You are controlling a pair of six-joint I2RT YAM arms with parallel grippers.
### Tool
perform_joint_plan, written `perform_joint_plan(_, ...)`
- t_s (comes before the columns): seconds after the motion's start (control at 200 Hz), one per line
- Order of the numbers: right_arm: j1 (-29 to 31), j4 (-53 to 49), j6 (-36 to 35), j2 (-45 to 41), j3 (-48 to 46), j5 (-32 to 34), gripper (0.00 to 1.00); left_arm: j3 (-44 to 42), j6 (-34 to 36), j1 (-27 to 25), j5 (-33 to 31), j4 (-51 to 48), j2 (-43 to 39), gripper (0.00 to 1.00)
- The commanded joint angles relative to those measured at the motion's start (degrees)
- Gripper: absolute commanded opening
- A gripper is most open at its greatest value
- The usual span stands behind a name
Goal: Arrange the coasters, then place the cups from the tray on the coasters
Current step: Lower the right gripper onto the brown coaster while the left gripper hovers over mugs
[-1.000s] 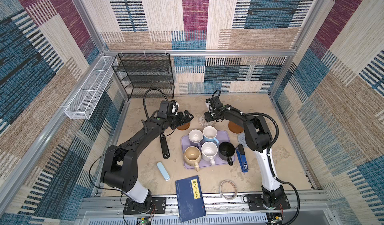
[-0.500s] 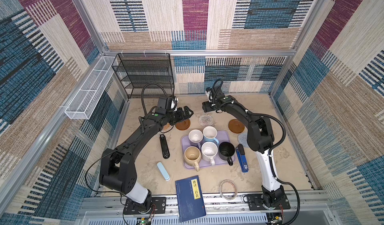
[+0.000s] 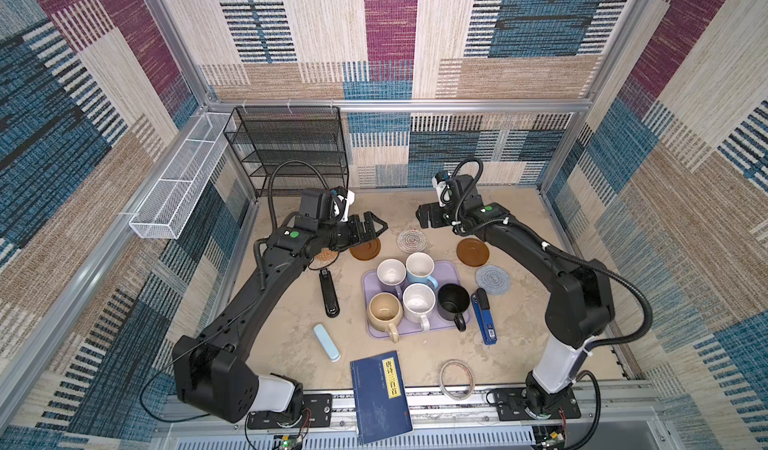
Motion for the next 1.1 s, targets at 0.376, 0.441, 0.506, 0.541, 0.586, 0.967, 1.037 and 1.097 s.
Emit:
perform_joint_plan(0.376,-9.61,9.04,7.86,-8.42,-22.21,-1.75,0.98,-8.55,-3.22,-6.62,-2.51,-2.53,-4.91,0.98)
perform_joint_plan(0.441,-11.83,9.00,7.75,-6.98,-22.83,-0.71,0.96,-7.93,-2.79,-7.93,-3.95,-2.53,-3.96,0.98)
perform_joint_plan(0.506,-13.52,9.20,7.37,-5.75,-23.12,0.22,0.94,-6.63,-2.54,-8.93,-4.92,-2.52,-2.73,0.98)
perform_joint_plan(0.541,-14.22,9.29,7.05,-5.03,-23.07,1.13,0.92,-5.81,-2.28,-9.32,-5.14,-2.59,-1.78,0.98)
perform_joint_plan(0.586,-14.94,9.47,6.53,-4.20,-23.05,2.57,0.91,-4.50,-1.85,-9.82,-5.11,-2.49,-0.28,0.98)
perform_joint_plan(0.967,-19.88,11.42,3.72,2.73,-21.74,2.35,0.77,2.11,0.37,-12.60,-5.83,-2.41,7.79,0.98)
perform_joint_plan(1.037,-19.93,11.86,3.40,3.40,-21.58,1.82,0.75,2.53,0.90,-12.59,-6.25,-2.45,8.97,0.98)
perform_joint_plan(1.097,-19.94,11.69,3.24,4.22,-21.08,1.76,0.73,2.57,0.80,-12.59,-6.02,-1.68,9.85,0.98)
